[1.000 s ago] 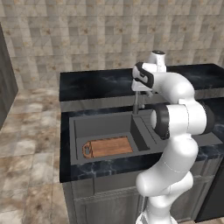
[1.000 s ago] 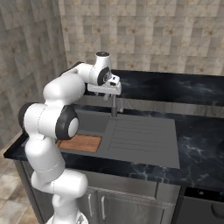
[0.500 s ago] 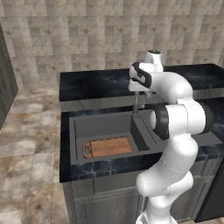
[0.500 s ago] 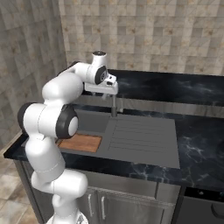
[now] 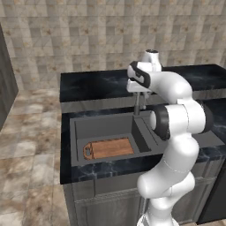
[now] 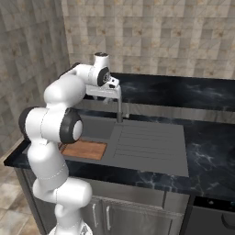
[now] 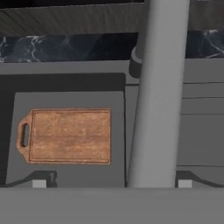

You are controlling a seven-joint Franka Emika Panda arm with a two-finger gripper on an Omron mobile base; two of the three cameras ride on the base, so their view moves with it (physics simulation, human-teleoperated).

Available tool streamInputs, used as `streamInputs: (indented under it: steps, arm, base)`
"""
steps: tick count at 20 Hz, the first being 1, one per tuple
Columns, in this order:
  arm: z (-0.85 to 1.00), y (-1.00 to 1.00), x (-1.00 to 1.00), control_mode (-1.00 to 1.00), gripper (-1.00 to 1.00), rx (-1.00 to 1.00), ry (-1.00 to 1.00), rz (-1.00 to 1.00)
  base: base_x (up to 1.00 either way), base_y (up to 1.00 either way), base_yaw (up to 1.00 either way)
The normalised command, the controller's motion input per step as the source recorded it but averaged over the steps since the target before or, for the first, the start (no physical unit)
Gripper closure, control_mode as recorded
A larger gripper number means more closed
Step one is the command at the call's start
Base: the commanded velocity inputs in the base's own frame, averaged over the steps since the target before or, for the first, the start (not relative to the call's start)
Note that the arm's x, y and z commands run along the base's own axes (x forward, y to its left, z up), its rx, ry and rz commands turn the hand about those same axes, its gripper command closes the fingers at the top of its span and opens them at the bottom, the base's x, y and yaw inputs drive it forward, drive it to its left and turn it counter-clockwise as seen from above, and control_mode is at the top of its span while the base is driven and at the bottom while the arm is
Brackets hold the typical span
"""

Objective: Turn on the sink faucet with hot water and rinse the cutting board for ten seconds, then turn off the faucet. Push the cutting board to reach the water if necessary.

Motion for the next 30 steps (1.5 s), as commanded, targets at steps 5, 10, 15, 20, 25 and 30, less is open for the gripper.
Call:
streamInputs:
  steps: [5,10,15,20,25,30]
  arm:
    - [-0.01,0.29,0.00,-1.00,-1.00,0.00,0.05,0.00]
    - [-0.02,0.31,0.00,-1.00,-1.00,0.00,0.04,0.00]
    - [-0.01,0.31,0.00,-1.00,-1.00,0.00,0.05,0.00]
    - [-0.03,0.32,0.05,-1.00,-1.00,0.00,0.04,0.00]
    - [-0.05,0.32,0.08,-1.00,-1.00,0.00,0.05,0.00]
    - [-0.06,0.26,0.08,-1.00,-1.00,0.00,0.04,0.00]
  base:
    - [0.00,0.00,0.00]
    - [0.00,0.00,0.00]
    - [0.00,0.00,0.00]
    - [0.00,0.00,0.00]
    - [0.00,0.00,0.00]
    - [0.00,0.00,0.00]
